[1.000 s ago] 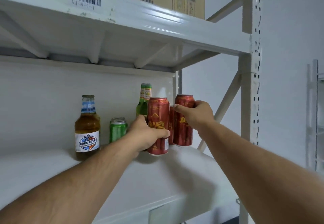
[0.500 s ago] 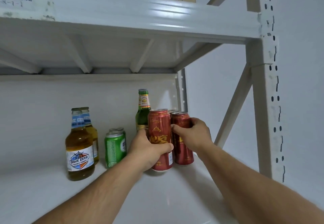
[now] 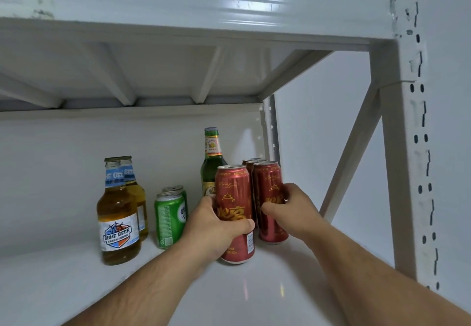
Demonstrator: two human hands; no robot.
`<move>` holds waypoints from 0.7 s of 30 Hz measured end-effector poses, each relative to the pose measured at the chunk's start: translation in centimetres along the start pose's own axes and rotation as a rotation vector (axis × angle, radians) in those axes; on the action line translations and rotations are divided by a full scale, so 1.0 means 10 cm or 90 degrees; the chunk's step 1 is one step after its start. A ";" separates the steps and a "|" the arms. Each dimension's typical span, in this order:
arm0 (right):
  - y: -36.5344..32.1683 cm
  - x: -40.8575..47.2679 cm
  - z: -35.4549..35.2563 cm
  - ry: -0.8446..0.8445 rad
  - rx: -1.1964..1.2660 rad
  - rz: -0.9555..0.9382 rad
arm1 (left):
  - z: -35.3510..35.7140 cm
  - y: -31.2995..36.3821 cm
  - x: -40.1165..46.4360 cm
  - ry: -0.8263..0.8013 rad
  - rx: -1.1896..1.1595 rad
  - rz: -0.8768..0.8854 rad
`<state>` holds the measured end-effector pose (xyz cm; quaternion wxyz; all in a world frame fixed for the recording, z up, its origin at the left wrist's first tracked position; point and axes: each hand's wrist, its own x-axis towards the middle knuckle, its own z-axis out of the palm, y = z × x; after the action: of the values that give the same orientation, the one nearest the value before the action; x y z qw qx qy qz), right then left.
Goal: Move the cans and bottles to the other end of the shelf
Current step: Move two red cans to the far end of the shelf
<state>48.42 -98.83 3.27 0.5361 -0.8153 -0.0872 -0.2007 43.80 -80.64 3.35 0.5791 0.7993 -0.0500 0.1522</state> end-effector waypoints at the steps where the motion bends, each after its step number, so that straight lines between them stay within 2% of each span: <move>1: -0.01 -0.01 0.00 0.001 0.002 0.001 | 0.00 0.00 -0.01 -0.003 0.000 -0.003; 11: -0.16 -0.15 -0.04 -0.032 0.021 0.048 | -0.01 0.01 -0.06 0.013 0.003 -0.015; 14: -0.29 -0.21 -0.12 -0.012 0.028 0.054 | -0.01 0.04 -0.11 0.012 0.001 -0.020; 21: -0.40 -0.46 -0.52 -0.046 -0.185 0.026 | 0.07 0.21 -0.19 0.003 -0.012 -0.027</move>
<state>41.60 -101.63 6.45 0.4128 -0.8926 -0.0599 -0.1711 41.62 -82.19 4.47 0.5899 0.7943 -0.0328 0.1414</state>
